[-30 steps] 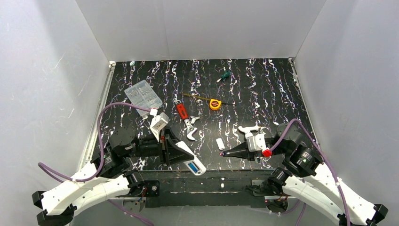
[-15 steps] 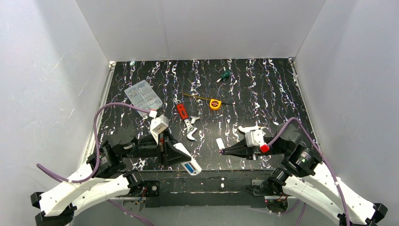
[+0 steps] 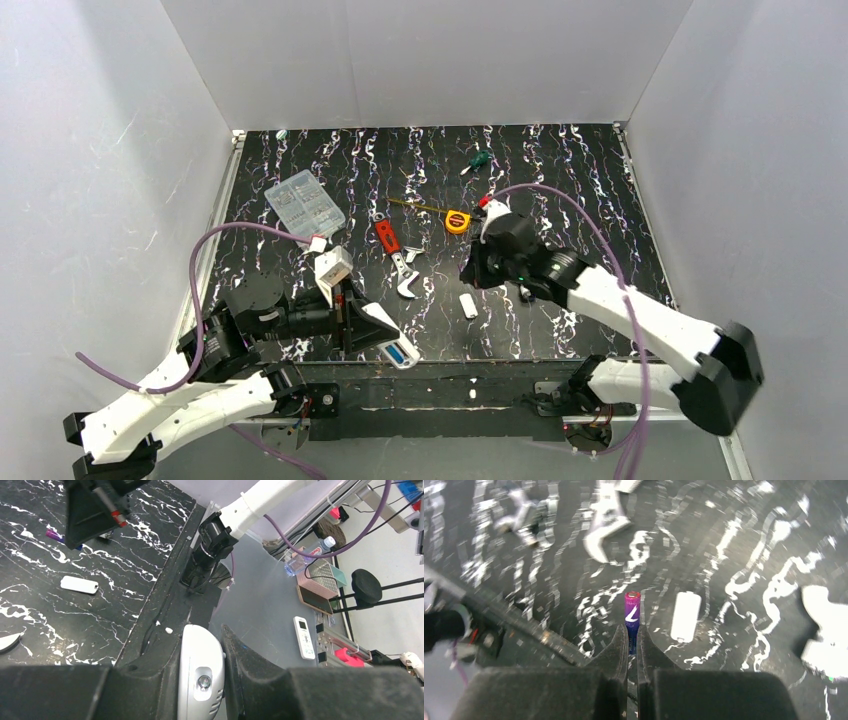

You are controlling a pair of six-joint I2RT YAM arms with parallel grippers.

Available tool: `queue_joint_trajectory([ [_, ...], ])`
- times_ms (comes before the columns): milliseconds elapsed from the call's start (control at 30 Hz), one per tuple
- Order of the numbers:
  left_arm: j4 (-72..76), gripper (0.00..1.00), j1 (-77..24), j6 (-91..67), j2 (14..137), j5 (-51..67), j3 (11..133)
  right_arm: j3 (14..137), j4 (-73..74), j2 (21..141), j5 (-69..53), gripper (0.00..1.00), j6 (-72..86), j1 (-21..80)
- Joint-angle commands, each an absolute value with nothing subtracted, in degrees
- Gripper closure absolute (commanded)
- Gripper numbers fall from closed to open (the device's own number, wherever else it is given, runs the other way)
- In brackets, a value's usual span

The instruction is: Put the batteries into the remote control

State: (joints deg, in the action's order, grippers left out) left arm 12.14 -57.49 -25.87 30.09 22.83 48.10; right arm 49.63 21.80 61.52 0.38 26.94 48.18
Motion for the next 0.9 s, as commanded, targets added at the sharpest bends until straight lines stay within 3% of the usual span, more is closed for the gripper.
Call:
queue_joint_trajectory([
  [0, 12.46, 1.00, -57.67, -25.13, 29.04, 21.90, 49.96, 54.81, 31.82, 72.21, 16.70, 0.99, 42.17, 48.38],
  [233, 11.02, 1.00, -57.66, -26.16, 27.25, 20.77, 49.87, 63.20, 34.50, 92.27, 16.63, 0.99, 46.66, 45.55],
  [433, 10.15, 1.00, -57.66, -26.64, 25.35, 20.00, 49.92, 69.56, 36.08, 102.44, 16.68, 0.98, 47.02, 43.48],
  [533, 9.62, 1.00, -57.68, -26.78, 24.77, 19.73, 49.99, 70.68, 35.80, 104.15, 15.98, 0.89, 47.68, 42.50],
  [667, 9.67, 1.00, -57.66, -26.96, 24.67, 19.66, 49.92, 72.92, 37.42, 106.71, 15.55, 0.68, 47.62, 41.83],
  [867, 9.71, 1.00, -57.66, -27.24, 25.10, 19.94, 49.88, 73.21, 36.88, 107.05, 13.10, 0.46, 46.21, 41.84],
])
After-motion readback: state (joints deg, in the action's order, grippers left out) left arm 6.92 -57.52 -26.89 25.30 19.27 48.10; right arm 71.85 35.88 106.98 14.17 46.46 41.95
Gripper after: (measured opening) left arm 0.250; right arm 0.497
